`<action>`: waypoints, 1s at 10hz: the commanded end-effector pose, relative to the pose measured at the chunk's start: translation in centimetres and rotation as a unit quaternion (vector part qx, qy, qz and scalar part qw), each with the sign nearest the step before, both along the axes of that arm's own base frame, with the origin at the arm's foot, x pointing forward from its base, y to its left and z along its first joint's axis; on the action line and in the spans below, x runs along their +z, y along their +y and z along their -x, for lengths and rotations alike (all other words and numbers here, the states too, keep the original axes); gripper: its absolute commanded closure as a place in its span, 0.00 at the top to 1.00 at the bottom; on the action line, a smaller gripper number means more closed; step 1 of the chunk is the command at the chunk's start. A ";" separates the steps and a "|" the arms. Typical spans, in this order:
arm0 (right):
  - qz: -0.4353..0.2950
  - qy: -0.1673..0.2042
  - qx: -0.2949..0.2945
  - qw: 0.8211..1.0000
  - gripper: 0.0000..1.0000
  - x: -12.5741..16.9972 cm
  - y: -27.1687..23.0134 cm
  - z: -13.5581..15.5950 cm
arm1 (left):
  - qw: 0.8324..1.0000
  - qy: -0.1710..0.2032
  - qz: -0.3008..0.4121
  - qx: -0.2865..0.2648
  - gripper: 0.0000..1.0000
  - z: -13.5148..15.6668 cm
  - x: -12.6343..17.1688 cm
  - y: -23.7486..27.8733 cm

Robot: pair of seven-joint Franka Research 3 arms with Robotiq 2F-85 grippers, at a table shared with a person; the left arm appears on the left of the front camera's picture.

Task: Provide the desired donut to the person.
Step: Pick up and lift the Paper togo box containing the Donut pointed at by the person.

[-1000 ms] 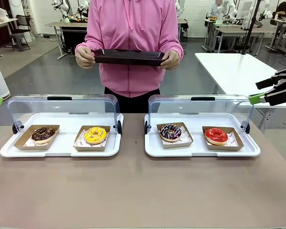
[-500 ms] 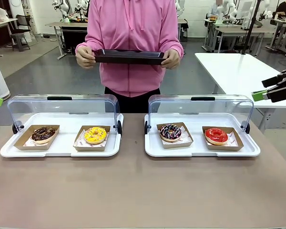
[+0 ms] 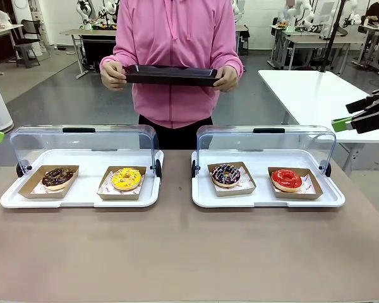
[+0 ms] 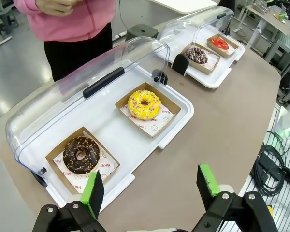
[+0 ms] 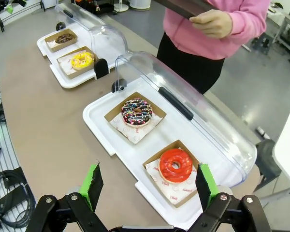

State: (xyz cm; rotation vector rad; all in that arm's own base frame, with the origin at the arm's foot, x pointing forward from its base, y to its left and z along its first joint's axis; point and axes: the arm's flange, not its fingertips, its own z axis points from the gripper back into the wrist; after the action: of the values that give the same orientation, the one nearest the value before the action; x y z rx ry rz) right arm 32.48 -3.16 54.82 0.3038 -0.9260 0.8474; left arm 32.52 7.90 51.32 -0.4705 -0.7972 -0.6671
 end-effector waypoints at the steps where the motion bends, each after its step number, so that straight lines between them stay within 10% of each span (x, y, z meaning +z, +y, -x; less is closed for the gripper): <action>1: -0.002 0.002 0.001 1.000 1.00 -0.2 -0.3 0.0 | 1.000 -0.002 0.002 0.007 1.00 -0.1 0.1 0.1; 10: -0.002 0.002 0.001 1.000 1.00 -0.2 -0.3 0.0 | 1.000 -0.002 0.002 0.007 1.00 -0.1 0.1 0.1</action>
State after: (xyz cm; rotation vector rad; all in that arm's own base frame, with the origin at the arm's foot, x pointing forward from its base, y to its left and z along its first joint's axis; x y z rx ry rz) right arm 32.48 -3.39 54.76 0.3076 -0.9272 0.8421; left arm 32.49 7.90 51.42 -0.4641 -0.7960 -0.6495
